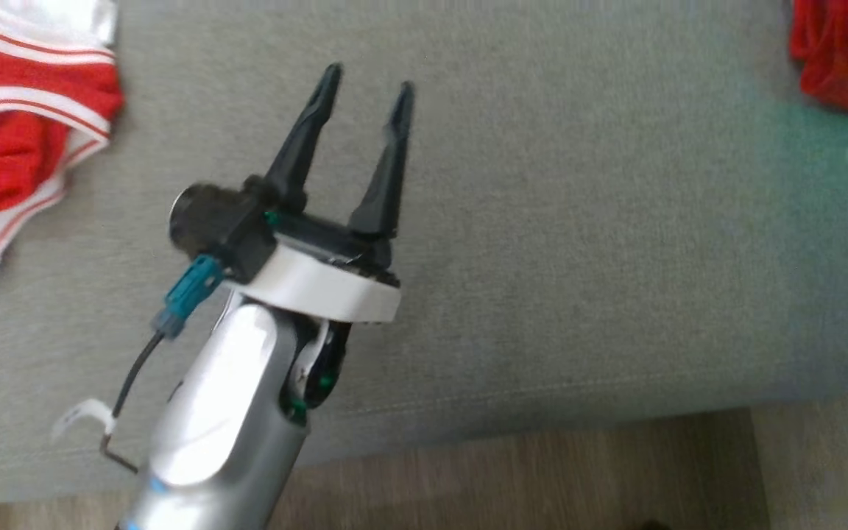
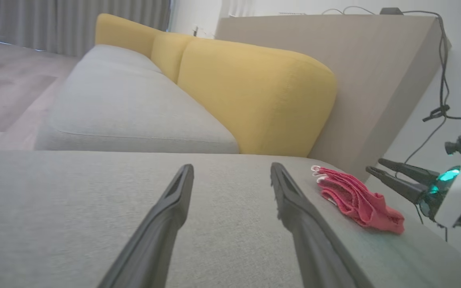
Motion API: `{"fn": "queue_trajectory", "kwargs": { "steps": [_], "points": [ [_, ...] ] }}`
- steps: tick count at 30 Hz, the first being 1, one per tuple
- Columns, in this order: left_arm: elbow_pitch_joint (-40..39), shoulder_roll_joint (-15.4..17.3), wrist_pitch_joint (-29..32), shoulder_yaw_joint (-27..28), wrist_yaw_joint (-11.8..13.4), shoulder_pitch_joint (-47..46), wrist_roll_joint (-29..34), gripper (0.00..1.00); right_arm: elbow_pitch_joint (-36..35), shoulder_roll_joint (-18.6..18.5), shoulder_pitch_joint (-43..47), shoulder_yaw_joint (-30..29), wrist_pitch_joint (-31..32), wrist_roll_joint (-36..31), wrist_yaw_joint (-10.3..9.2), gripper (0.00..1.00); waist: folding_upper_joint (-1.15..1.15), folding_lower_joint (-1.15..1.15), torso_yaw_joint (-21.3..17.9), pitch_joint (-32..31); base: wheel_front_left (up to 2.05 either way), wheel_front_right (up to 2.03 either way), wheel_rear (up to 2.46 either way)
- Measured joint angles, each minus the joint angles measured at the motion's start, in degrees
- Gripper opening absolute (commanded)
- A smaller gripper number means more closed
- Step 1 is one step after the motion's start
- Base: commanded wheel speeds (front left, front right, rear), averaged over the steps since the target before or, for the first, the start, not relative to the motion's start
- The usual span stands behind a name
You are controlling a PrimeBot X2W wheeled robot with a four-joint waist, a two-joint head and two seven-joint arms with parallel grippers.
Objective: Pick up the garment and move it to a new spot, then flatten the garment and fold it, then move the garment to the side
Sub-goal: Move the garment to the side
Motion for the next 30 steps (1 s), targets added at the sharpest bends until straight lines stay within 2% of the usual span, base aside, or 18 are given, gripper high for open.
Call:
{"fn": "queue_trajectory", "kwargs": {
  "steps": [9,12,19,30],
  "points": [
    [-0.6,0.0,0.0,6.0,0.5,10.3,-0.8,1.00,-3.3,6.6,9.0,0.6,0.0,1.5,0.00,1.00,0.00,0.00,5.2,-9.4,0.00,0.00,0.00],
    [0.1,0.0,0.0,6.1,0.2,12.8,0.8,1.00,-4.5,8.6,12.6,-1.1,0.0,1.5,0.00,1.00,0.00,0.00,7.0,-12.0,0.00,0.00,0.00],
    [0.5,0.0,0.0,6.1,0.2,18.0,-1.5,1.00,-9.3,13.5,23.3,-5.5,0.0,-0.9,0.00,1.00,0.00,0.00,10.3,-17.3,0.00,0.00,0.00],
    [1.2,0.2,0.0,5.8,-0.2,23.1,-0.6,1.00,-16.4,20.2,34.4,-12.0,0.0,-5.4,-0.01,1.00,0.00,0.00,12.0,-22.1,0.00,0.00,0.00]
  ]
}}
